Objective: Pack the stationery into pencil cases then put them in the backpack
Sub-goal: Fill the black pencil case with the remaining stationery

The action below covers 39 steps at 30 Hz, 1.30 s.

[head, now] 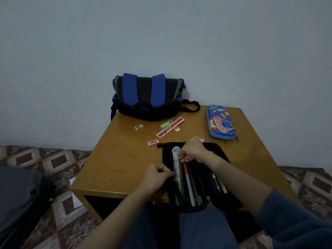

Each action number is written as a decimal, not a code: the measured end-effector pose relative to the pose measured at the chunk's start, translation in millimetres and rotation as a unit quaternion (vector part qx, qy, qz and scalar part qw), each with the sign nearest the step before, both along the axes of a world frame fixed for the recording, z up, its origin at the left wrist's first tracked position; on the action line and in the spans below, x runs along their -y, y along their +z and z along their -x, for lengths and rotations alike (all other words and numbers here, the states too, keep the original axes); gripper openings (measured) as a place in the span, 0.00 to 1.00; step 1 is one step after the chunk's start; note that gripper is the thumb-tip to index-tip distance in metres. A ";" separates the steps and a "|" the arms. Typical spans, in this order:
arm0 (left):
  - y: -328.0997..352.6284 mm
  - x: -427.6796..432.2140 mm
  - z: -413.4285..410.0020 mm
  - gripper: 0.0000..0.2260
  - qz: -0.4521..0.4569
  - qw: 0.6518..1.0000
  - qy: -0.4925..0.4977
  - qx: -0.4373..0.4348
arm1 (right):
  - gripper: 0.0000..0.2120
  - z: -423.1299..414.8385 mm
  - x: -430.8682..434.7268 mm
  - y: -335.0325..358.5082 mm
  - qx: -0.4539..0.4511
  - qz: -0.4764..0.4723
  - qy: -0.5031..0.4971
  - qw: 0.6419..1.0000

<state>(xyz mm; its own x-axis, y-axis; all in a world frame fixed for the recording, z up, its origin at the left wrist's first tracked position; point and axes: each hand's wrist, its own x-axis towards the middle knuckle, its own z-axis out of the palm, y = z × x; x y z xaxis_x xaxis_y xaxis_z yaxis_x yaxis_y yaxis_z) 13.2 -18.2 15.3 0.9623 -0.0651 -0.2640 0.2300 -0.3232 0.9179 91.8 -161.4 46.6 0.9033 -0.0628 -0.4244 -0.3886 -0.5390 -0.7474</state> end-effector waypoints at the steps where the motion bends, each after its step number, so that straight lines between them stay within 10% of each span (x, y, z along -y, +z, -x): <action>1: -0.7 0.1 0.2 0.13 -0.001 1.000 0.001 0.005 | 0.03 0.8 -2.8 -2.8 -0.005 -0.003 -0.002 1.000; 32: -7.2 -17.2 -3.7 0.07 0.018 1.000 0.014 0.014 | 0.11 21.6 -5.2 -5.1 0.069 0.232 0.316 0.917; 39: -18.3 -51.8 -26.3 0.15 -0.275 0.951 0.000 0.139 | 0.09 5.9 12.8 9.9 0.088 0.094 0.177 0.976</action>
<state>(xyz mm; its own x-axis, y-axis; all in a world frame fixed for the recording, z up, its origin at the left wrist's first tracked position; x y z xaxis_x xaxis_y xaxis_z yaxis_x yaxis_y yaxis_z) 39.6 33.6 -3.0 0.9999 0.0095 0.0069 0.0030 -0.7721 0.6355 85.9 -174.2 56.5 0.9402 0.2051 -0.2718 -0.0273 -0.7503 -0.6605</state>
